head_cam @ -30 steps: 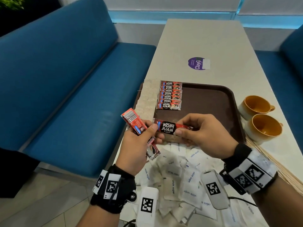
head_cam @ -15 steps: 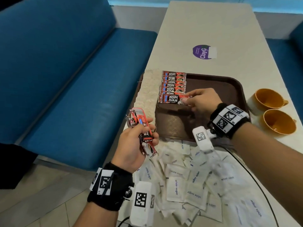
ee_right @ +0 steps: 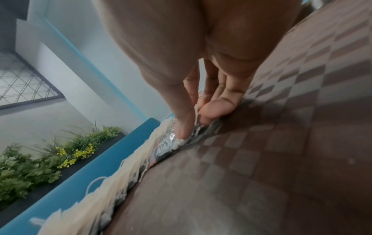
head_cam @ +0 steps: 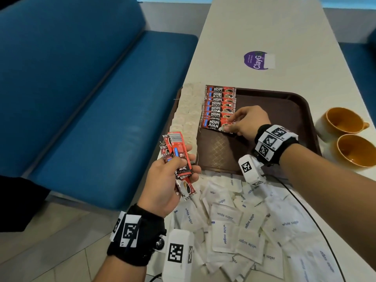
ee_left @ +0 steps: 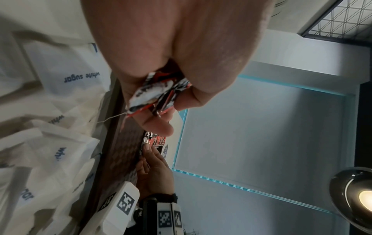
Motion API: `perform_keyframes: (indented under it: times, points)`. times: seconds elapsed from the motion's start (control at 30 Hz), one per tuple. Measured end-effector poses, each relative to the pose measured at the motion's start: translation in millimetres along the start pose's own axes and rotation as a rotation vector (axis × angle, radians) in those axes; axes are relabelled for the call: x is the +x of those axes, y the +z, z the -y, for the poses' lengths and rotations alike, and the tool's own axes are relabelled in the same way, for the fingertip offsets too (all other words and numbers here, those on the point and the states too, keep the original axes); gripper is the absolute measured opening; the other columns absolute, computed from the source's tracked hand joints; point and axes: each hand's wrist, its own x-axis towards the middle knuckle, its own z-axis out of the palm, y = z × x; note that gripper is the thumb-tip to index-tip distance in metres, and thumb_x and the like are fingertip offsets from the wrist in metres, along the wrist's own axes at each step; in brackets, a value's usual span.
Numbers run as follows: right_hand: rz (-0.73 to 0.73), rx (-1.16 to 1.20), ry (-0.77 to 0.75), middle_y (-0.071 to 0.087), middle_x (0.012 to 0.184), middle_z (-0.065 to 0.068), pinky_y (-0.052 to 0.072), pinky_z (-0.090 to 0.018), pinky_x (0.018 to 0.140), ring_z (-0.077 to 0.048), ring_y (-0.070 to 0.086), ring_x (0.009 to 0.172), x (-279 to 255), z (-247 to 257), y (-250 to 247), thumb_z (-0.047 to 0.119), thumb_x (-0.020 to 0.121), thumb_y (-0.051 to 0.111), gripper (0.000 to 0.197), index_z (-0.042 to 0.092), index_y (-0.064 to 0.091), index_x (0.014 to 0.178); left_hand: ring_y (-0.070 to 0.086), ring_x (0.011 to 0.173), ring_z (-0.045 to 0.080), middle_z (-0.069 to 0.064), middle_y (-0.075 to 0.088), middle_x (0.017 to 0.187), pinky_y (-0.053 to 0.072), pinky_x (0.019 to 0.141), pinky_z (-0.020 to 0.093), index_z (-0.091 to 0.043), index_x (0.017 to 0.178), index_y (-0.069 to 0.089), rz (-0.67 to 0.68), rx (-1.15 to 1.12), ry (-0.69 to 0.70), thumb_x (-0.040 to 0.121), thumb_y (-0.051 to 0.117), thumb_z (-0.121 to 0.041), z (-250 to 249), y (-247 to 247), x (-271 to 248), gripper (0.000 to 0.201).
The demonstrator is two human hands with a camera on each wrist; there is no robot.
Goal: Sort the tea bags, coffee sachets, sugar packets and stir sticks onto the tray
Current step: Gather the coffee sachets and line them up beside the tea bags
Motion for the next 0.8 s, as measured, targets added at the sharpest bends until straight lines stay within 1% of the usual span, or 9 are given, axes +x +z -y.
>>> perform_keyframes:
  times: [0.13,0.33,0.37,0.47,0.53,0.6,0.67,0.73,0.8]
  points:
    - [-0.003,-0.038,0.001,0.074,0.084,0.001,0.061,-0.030,0.071,-0.011,0.067,0.066,1,0,1,0.026,0.061,0.099,0.035,0.016,0.075,0.084,0.068,0.073,0.023,0.017,0.067,0.100,0.057,0.061,0.030,0.000,0.124,0.066,0.007,0.013,0.011,0.098,0.044,0.006,0,1,-1,0.034]
    - [-0.005,-0.056,-0.011,0.074,0.084,0.002,0.061,-0.031,0.074,-0.011,0.067,0.070,2,0,-1,0.027,0.058,0.100,0.037,0.017,0.075,0.084,0.068,0.074,0.023,0.016,0.068,0.100,0.057,0.061,0.030,0.000,0.124,0.067,0.008,0.015,0.011,0.098,0.045,0.006,0,1,-2,0.035]
    - [-0.002,-0.059,-0.008,0.075,0.085,0.002,0.060,-0.030,0.072,-0.011,0.068,0.071,2,1,-2,0.027,0.058,0.100,0.037,0.017,0.075,0.084,0.069,0.075,0.023,0.017,0.068,0.101,0.058,0.061,0.030,0.000,0.123,0.067,0.009,0.018,0.014,0.098,0.045,0.006,0,1,-2,0.034]
    - [0.004,-0.044,-0.018,0.074,0.084,0.000,0.054,-0.022,0.053,-0.009,0.068,0.061,0,2,-4,0.022,0.065,0.097,0.033,0.015,0.073,0.087,0.072,0.077,0.026,0.018,0.069,0.104,0.059,0.062,0.030,0.001,0.122,0.067,0.005,0.028,0.027,0.099,0.047,0.006,-1,2,-4,0.031]
    - [-0.003,0.006,-0.038,0.073,0.084,-0.002,0.051,-0.019,0.047,-0.010,0.067,0.059,-5,5,-7,0.019,0.072,0.093,0.027,0.013,0.072,0.089,0.074,0.079,0.030,0.018,0.071,0.104,0.060,0.063,0.030,0.001,0.121,0.067,0.011,0.039,0.037,0.099,0.049,0.005,-2,3,-4,0.028]
    - [-0.028,0.016,-0.083,0.072,0.085,-0.001,0.057,-0.024,0.057,-0.013,0.069,0.070,-11,10,-10,0.023,0.079,0.089,0.019,0.017,0.073,0.088,0.076,0.084,0.036,0.018,0.074,0.099,0.061,0.064,0.030,0.003,0.121,0.065,0.025,0.053,0.043,0.100,0.052,0.004,-3,5,-6,0.025]
    - [-0.014,0.042,-0.161,0.071,0.081,0.002,0.059,-0.030,0.070,-0.014,0.069,0.071,-23,19,-13,0.027,0.083,0.085,0.013,0.020,0.074,0.085,0.075,0.088,0.041,0.018,0.075,0.092,0.062,0.066,0.032,0.007,0.118,0.063,0.051,0.061,0.045,0.100,0.055,0.003,-4,8,-8,0.021]
    - [0.049,0.120,-0.237,0.071,0.077,0.002,0.056,-0.027,0.066,-0.012,0.067,0.064,-44,29,-15,0.029,0.087,0.081,0.012,0.019,0.073,0.086,0.075,0.089,0.044,0.020,0.074,0.089,0.063,0.067,0.034,0.009,0.114,0.062,0.088,0.067,0.049,0.098,0.059,0.002,-5,12,-12,0.018]
    - [0.121,0.227,-0.306,0.073,0.080,0.001,0.052,-0.026,0.061,-0.014,0.066,0.063,-69,39,-17,0.032,0.089,0.079,0.017,0.017,0.074,0.093,0.076,0.085,0.041,0.022,0.074,0.089,0.062,0.065,0.032,0.009,0.112,0.064,0.122,0.099,0.057,0.096,0.062,0.001,-5,16,-16,0.018]
